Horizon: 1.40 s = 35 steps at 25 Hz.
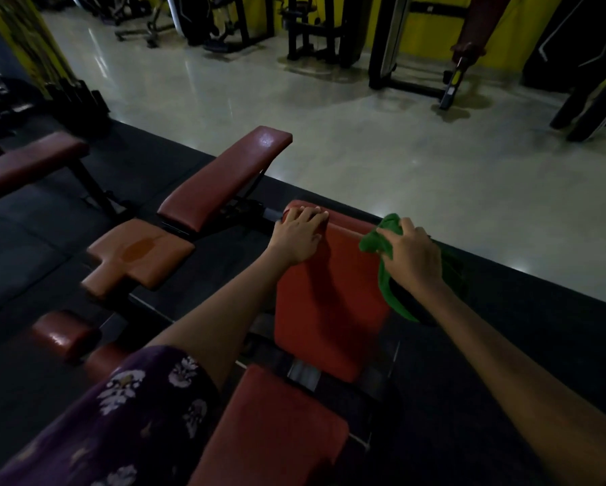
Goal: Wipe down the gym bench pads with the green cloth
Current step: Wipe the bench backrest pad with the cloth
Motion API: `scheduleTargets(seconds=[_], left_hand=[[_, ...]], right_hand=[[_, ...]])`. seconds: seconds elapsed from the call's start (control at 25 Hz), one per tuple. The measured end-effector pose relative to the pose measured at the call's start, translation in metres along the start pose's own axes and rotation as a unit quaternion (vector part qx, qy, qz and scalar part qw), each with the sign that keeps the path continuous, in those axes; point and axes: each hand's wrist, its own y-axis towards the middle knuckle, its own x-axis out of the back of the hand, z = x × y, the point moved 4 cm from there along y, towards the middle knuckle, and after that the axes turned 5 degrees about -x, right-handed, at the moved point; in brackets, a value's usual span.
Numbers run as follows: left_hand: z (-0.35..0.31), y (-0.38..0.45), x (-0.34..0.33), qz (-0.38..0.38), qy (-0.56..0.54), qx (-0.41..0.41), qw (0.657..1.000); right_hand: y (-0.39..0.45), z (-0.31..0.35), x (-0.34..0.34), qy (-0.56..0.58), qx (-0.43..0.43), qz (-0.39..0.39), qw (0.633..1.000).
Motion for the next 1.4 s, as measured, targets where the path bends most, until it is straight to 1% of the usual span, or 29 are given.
scheduleTargets(seconds=[0.12, 0.2, 0.36, 0.48, 0.6, 0.68, 0.76, 0.88, 0.96, 1.04, 1.08, 1.2, 1.24, 1.32, 1.36, 1.4], left_hand=[[0.004, 0.004, 0.003, -0.039, 0.024, -0.012, 0.999], [0.002, 0.004, 0.002, -0.075, 0.021, -0.022, 0.997], [0.001, -0.001, -0.009, -0.130, -0.031, -0.019, 0.991], [-0.002, -0.003, -0.011, -0.167, -0.059, -0.006, 0.984], [-0.003, -0.004, -0.015, -0.177, -0.045, -0.008, 0.983], [-0.002, -0.006, -0.018, -0.149, -0.052, -0.005, 0.987], [0.000, -0.007, -0.023, -0.099, -0.078, 0.000, 0.992], [0.005, -0.007, -0.025, -0.083, -0.086, 0.000, 0.993], [0.007, -0.006, -0.027, -0.099, -0.087, 0.002, 0.991], [0.007, -0.006, -0.030, -0.123, -0.085, 0.002, 0.989], [0.006, -0.005, -0.032, -0.133, -0.081, 0.000, 0.988], [0.006, -0.004, -0.031, -0.157, -0.074, -0.015, 0.985], [0.010, -0.003, -0.029, -0.168, -0.067, -0.031, 0.983], [0.016, -0.001, -0.026, -0.184, -0.028, -0.078, 0.979], [0.019, 0.002, -0.025, -0.190, -0.010, -0.104, 0.976], [0.021, 0.005, -0.023, -0.197, 0.001, -0.132, 0.971]], right_hand=[[0.021, 0.028, -0.004, 0.030, 0.034, 0.024, 0.999], [0.019, 0.026, -0.004, 0.029, 0.051, 0.027, 0.998], [0.001, 0.004, -0.004, 0.015, 0.034, 0.013, 0.999], [0.022, 0.021, -0.003, 0.041, 0.014, 0.024, 0.999], [0.021, 0.031, -0.005, 0.048, 0.047, 0.019, 0.998], [0.009, 0.018, -0.004, 0.047, 0.066, 0.014, 0.997], [0.002, 0.003, -0.003, 0.049, 0.051, 0.018, 0.997], [0.015, 0.012, 0.000, 0.064, 0.019, 0.019, 0.998], [0.018, 0.024, -0.003, 0.059, 0.046, 0.027, 0.997], [0.015, 0.018, -0.004, 0.054, 0.065, 0.030, 0.996], [0.014, 0.009, -0.004, 0.053, 0.053, 0.027, 0.997], [0.011, 0.005, -0.005, 0.062, -0.036, 0.003, 0.997], [0.010, 0.014, -0.007, 0.066, -0.046, -0.009, 0.997], [0.008, 0.030, -0.009, 0.064, -0.021, -0.022, 0.997], [0.008, 0.032, -0.010, 0.063, -0.011, -0.025, 0.998], [0.008, 0.029, -0.010, 0.063, -0.021, -0.022, 0.998]])
